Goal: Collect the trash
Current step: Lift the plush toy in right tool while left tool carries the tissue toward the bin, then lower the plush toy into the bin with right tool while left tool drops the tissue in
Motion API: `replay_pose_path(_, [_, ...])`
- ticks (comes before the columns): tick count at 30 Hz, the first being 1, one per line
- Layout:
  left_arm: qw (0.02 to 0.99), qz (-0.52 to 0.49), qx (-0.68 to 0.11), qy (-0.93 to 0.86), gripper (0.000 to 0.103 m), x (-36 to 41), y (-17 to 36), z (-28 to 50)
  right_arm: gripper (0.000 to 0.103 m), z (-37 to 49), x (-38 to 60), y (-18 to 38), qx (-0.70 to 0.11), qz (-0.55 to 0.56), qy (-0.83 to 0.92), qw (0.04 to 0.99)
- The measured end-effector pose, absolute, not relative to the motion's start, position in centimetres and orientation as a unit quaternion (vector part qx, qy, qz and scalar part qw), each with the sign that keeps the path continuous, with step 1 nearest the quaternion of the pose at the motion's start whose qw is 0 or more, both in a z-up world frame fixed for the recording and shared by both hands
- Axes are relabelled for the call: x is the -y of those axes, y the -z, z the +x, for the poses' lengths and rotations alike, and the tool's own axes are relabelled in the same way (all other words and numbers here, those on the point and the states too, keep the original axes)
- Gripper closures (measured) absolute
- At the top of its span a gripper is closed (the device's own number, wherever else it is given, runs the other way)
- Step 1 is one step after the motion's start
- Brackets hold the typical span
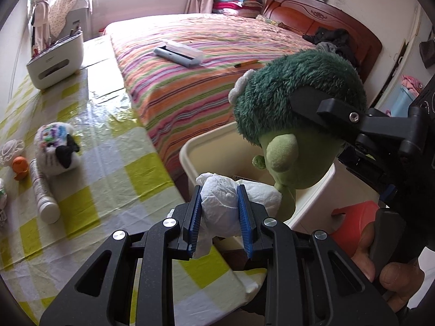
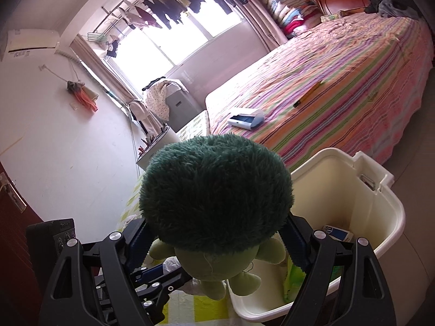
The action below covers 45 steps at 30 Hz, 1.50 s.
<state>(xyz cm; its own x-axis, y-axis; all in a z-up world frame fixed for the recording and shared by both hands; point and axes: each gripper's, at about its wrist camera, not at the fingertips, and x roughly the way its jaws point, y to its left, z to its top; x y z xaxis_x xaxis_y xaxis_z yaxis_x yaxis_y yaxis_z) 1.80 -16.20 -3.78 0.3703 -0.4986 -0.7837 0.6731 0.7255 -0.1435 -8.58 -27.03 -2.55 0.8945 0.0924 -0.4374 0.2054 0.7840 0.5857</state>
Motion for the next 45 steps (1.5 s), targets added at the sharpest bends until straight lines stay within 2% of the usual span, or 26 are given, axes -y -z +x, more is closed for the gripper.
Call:
replay_pose_path(26, [0.805, 0.116, -0.445, 0.376, 0.078, 20.3, 5.7, 1.4, 0.023, -9.0, 29.7, 3.1, -0.233, 0.345, 0.048, 0.908])
replay_pose_path(45, [0.76, 0.074, -0.476, 0.436, 0.078, 18.7, 6.2, 2.6, 0.023, -8.8, 27.6, 0.9, -0.221, 0.277, 0.154, 0.922])
